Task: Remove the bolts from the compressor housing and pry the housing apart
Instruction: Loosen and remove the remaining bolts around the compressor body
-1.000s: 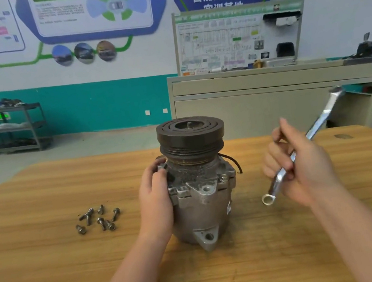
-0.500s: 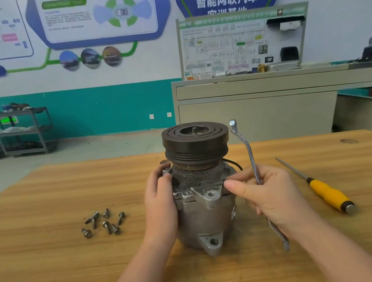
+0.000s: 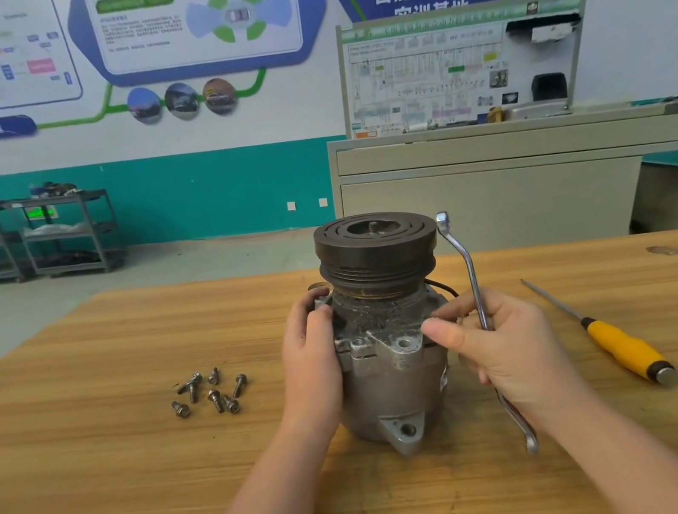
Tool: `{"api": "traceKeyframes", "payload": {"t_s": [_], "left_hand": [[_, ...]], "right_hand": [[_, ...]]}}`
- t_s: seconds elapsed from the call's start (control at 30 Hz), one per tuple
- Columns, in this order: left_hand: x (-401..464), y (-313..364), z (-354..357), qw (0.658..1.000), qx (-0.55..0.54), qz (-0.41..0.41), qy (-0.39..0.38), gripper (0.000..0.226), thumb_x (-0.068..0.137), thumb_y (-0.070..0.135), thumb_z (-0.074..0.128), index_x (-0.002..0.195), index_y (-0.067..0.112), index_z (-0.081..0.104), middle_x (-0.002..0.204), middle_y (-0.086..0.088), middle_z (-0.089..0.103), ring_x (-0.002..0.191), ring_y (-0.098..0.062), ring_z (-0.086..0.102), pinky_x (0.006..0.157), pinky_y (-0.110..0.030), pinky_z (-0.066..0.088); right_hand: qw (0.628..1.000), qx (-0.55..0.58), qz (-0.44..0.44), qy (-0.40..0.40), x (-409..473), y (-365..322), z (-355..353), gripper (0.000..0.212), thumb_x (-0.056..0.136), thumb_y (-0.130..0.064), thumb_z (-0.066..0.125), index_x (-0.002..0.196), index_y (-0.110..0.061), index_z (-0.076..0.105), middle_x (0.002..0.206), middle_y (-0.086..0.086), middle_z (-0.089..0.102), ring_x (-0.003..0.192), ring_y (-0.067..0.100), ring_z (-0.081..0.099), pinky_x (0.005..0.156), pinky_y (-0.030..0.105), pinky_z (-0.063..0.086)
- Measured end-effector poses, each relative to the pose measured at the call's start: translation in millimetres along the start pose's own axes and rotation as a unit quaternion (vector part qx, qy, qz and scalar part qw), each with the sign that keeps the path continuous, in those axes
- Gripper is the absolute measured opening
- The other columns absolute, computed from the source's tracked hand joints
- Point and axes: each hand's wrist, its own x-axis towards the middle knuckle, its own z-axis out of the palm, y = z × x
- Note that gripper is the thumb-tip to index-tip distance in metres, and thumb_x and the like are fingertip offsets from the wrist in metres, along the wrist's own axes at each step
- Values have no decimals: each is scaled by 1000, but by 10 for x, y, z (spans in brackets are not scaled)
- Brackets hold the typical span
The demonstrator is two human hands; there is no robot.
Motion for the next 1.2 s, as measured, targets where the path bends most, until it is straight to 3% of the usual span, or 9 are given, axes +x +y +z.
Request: {"api": "traceKeyframes", "payload": {"t_s": [0.13, 0.27, 0.43, 0.7, 0.83, 0.9, 1.0, 1.07, 1.2], "left_hand": [[-10, 8, 7, 1000, 2, -8, 4, 26, 101, 18, 42, 107, 32, 63, 101, 5, 72, 93, -3, 67, 73, -19, 49], [-11, 24, 5, 1000, -1, -17, 10, 26, 101, 17, 43, 110, 29, 64, 108, 0, 70, 102, -11, 65, 78, -25, 48], [-17, 33, 9, 1000, -1, -18, 4, 25, 101, 18, 43, 111, 29, 64, 109, -1, 70, 103, -13, 65, 80, -27, 48], [-5, 18, -8, 1000, -7, -12, 1, 25, 101, 19, 43, 109, 32, 63, 108, 0, 71, 103, -12, 65, 79, -25, 50], [-45, 1, 24, 995, 48, 49, 72, 20, 101, 20, 47, 119, 26, 54, 124, 1, 54, 116, -3, 51, 105, -34, 43], [-117, 94, 3, 952, 127, 242, 139, 18, 95, 20, 50, 113, 21, 51, 117, 6, 42, 113, 7, 42, 103, -22, 37], [-286, 167, 24, 842, 224, 488, 54, 17, 86, 18, 51, 94, 15, 66, 119, 9, 39, 119, -8, 39, 104, -25, 31], [-371, 199, 100, 806, 294, 514, -12, 23, 87, 24, 53, 92, 20, 75, 134, 6, 43, 127, -18, 34, 106, -37, 30], [-432, 206, 193, 794, 408, 447, -56, 30, 93, 40, 49, 97, 32, 78, 156, 6, 34, 143, -17, 19, 108, -48, 26]], "right_hand": [[1000, 26, 12, -4, -19, -8, -11, 28, 60, -45, 76, 78, -24, 75, 39, -3, 40, 35, 10, 35, 46, 14, 40], [988, 105, -2, 112, -35, -92, -48, 32, 78, -49, 61, 72, -21, 74, 39, -3, 38, 36, 11, 35, 41, 19, 35], [951, 245, 16, 188, -118, -326, -170, 31, 67, -43, 69, 67, -13, 61, 51, 1, 59, 38, 9, 51, 38, 16, 42], [946, 126, -128, 269, -308, -391, 1, 12, 74, -31, 74, 70, -20, 70, 65, 6, 70, 52, 23, 68, 51, 26, 55], [948, 42, -166, 267, -393, -403, 75, 11, 80, -29, 71, 72, -24, 66, 66, 2, 71, 57, 19, 70, 54, 25, 56], [948, 1, -183, 258, -423, -408, 104, 9, 83, -29, 69, 76, -24, 65, 69, 1, 72, 58, 17, 71, 55, 26, 57], [944, -49, -200, 259, -478, -403, 164, 13, 83, -35, 70, 78, -26, 63, 70, -4, 71, 57, 11, 69, 55, 24, 56], [932, -99, -214, 276, -496, -397, 210, 17, 82, -43, 70, 77, -29, 62, 72, -9, 70, 64, 9, 67, 60, 20, 53], [882, -274, -243, 296, -542, -400, 303, 20, 81, -48, 61, 71, -31, 62, 77, -20, 55, 80, 5, 49, 74, 6, 37]]}}
